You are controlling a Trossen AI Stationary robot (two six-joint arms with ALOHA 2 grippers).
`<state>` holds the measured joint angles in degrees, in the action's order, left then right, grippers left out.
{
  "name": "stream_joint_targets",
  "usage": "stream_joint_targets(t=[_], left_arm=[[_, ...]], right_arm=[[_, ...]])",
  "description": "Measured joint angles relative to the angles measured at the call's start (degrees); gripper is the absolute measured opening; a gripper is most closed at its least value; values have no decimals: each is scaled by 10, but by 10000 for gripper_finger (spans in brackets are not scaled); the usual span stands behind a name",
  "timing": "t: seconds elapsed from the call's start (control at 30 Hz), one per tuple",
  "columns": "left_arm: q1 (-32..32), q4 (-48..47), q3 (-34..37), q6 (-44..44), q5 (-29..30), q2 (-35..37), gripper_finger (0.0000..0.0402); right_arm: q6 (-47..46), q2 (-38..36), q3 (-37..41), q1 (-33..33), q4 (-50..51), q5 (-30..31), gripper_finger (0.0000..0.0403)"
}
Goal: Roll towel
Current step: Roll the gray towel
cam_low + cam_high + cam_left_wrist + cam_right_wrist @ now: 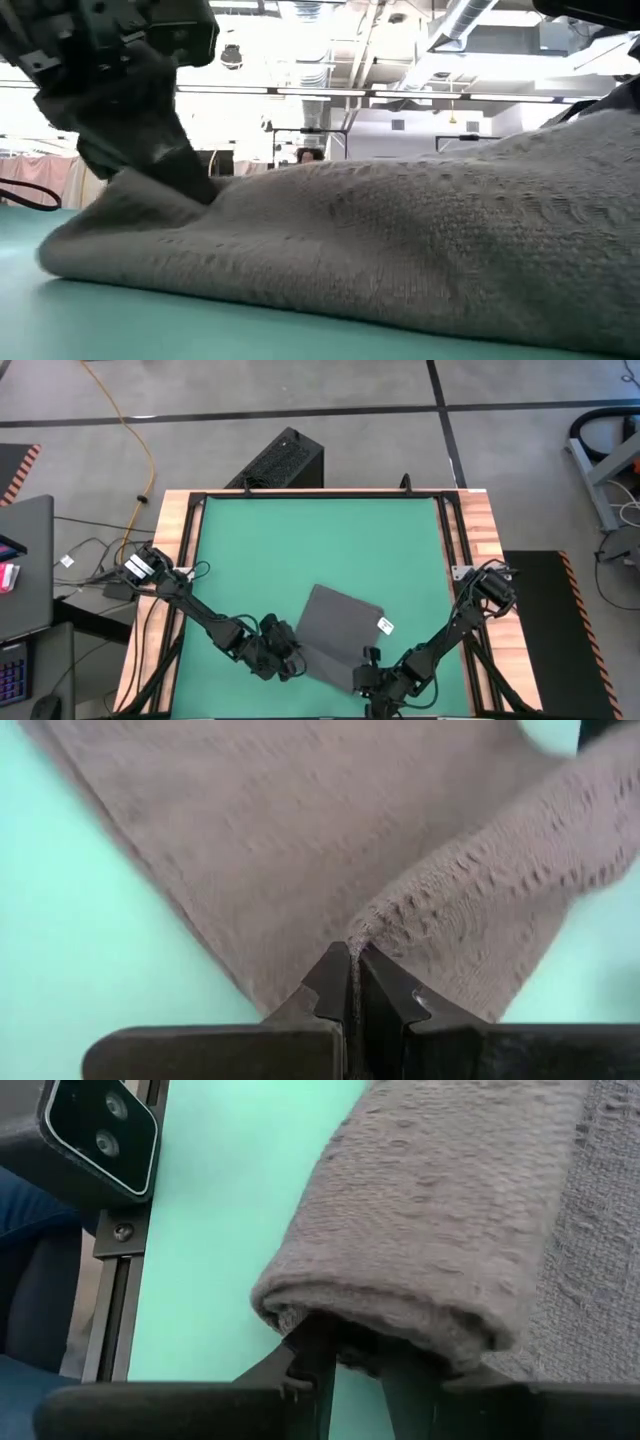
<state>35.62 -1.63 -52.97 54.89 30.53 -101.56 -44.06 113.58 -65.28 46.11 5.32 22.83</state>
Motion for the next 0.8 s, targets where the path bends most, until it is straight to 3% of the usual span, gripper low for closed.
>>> stream_joint_targets(t=[0.27,0.8], left_arm=[[-6,42,0,-103,-49,0,0],[-20,43,0,-109,-39,0,0]], right_arm=[[0,0,0,0,0,-3,97],[22,0,-1,27,8,-3,99]])
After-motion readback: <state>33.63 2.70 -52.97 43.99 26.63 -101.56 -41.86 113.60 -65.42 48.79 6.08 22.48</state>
